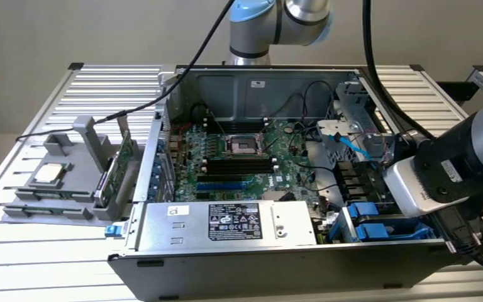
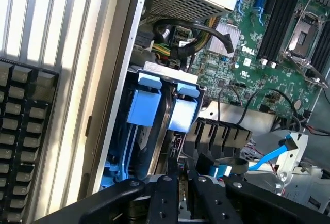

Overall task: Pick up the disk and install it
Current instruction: 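Insert the second disk wire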

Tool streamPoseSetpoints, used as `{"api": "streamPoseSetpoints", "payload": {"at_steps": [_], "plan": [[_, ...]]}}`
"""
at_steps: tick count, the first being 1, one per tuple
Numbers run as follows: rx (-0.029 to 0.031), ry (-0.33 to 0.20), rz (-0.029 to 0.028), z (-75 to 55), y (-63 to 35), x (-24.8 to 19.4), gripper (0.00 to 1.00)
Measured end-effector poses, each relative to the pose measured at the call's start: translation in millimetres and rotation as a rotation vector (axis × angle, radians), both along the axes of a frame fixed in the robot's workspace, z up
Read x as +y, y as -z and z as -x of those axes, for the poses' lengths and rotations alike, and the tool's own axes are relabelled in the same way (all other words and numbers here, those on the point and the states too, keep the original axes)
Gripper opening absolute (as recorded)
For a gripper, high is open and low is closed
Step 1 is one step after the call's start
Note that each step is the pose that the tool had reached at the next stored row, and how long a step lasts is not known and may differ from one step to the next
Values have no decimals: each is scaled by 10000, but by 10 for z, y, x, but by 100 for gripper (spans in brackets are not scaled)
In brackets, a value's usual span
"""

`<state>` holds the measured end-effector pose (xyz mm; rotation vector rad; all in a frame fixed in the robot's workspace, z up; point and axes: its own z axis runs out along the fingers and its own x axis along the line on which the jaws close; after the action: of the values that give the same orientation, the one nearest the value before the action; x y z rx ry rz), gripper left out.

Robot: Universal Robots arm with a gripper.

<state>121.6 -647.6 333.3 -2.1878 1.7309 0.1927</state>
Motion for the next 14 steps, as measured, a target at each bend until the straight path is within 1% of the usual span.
{"api": "streamPoseSetpoints", "payload": {"at_steps": [2, 3, 9, 12, 14], "plan": [[36, 93, 5, 0, -1, 0, 16], [54, 130, 16, 0, -2, 1, 16], [157, 288, 123, 0, -2, 0, 16], [193, 356, 165, 0, -5, 0, 16], [208, 403, 176, 0, -16, 0, 16]]}}
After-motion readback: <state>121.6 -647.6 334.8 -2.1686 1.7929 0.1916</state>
